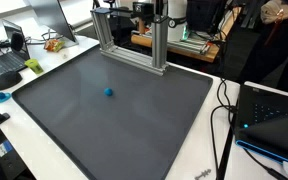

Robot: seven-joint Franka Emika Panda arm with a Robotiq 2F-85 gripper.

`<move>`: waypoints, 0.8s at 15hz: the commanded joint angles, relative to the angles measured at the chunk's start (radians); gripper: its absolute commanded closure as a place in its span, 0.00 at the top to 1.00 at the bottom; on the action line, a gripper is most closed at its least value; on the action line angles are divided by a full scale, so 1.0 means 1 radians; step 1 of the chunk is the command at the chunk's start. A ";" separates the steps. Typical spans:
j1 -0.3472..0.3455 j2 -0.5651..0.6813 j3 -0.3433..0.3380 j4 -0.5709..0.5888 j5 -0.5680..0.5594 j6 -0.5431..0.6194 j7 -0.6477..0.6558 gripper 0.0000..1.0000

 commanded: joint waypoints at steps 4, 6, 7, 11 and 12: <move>-0.020 0.000 0.014 0.004 0.013 -0.007 -0.012 1.00; -0.046 0.010 0.021 -0.003 -0.015 0.041 -0.009 1.00; -0.067 0.019 0.026 -0.009 -0.047 0.076 -0.016 1.00; -0.144 0.061 0.033 -0.004 -0.185 0.118 -0.015 1.00; -0.163 0.073 0.034 0.001 -0.228 0.107 -0.015 1.00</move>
